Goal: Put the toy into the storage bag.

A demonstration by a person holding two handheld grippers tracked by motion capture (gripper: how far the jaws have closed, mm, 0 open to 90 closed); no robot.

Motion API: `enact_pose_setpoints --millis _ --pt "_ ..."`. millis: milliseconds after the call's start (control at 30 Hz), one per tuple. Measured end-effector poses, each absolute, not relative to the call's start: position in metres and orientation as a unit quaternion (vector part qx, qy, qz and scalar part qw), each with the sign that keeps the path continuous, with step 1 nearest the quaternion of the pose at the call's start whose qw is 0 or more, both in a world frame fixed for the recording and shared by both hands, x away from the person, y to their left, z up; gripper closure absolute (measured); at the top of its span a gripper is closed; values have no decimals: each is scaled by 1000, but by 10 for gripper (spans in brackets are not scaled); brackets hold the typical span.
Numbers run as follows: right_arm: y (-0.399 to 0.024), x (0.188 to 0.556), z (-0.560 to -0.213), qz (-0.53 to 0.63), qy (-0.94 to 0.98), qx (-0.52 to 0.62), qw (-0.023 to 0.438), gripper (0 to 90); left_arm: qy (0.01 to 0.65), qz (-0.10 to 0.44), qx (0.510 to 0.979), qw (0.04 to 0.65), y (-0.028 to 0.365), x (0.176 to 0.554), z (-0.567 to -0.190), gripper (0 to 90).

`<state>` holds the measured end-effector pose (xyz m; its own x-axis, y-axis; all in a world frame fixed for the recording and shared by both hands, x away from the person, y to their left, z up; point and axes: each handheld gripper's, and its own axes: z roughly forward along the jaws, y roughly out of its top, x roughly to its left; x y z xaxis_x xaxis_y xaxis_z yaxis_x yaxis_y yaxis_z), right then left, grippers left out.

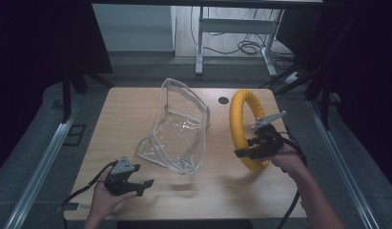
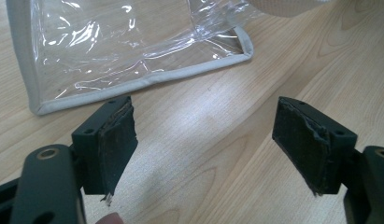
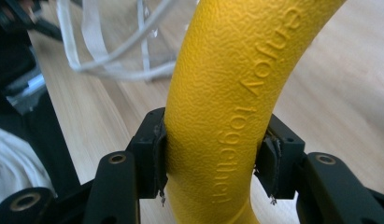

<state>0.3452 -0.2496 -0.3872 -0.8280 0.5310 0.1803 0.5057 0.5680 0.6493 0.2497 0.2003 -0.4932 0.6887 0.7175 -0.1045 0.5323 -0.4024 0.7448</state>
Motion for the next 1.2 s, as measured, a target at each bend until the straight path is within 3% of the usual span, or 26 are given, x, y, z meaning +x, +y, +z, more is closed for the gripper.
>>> enact_pose_setpoints --millis 467,1200 --pt "-245 337 -362 427 858 281 48 500 375 118 831 394 200 250 -493 215" --pt "-229 333 -353 488 829 266 56 496 377 120 828 397 201 249 -492 215"
